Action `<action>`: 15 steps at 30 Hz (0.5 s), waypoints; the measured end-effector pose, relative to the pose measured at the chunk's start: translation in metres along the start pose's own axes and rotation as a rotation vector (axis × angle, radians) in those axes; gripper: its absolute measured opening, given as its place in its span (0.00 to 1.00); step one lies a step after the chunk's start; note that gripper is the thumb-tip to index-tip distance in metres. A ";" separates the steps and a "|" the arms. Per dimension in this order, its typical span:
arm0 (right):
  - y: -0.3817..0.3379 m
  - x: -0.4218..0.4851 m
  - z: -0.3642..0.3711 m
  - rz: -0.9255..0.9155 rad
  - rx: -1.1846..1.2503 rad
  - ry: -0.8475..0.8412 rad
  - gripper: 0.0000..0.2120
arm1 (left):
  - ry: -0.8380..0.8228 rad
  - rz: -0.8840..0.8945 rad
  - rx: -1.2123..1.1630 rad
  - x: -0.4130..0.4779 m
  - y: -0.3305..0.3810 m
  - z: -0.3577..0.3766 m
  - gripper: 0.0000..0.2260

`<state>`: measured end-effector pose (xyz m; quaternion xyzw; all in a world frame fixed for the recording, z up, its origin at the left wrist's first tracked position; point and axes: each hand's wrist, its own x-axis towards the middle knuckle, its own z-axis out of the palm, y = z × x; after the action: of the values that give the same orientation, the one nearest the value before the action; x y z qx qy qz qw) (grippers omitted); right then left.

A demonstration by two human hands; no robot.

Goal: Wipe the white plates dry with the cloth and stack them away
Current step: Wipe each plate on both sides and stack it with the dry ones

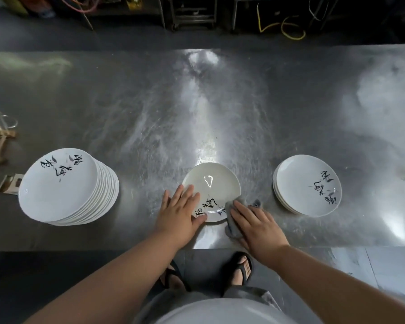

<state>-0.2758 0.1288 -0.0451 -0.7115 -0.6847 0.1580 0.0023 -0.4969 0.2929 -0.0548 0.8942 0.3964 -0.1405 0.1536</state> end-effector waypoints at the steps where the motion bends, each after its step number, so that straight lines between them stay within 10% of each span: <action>1: 0.003 0.000 -0.001 0.008 0.062 0.030 0.30 | -0.016 -0.008 -0.006 0.000 0.001 -0.002 0.33; 5: -0.001 0.014 -0.034 0.409 0.529 0.050 0.07 | 0.028 -0.030 -0.242 -0.001 0.010 -0.029 0.24; 9: 0.006 0.047 -0.070 0.718 0.744 -0.083 0.11 | 0.239 -0.440 -0.682 0.006 0.009 -0.052 0.19; 15: 0.007 0.087 -0.084 0.837 0.931 -0.301 0.23 | -0.260 -0.907 -1.277 0.032 0.003 -0.076 0.26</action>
<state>-0.2490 0.2313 0.0144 -0.8131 -0.2017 0.5242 0.1527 -0.4638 0.3415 0.0037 0.3609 0.7048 -0.0383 0.6096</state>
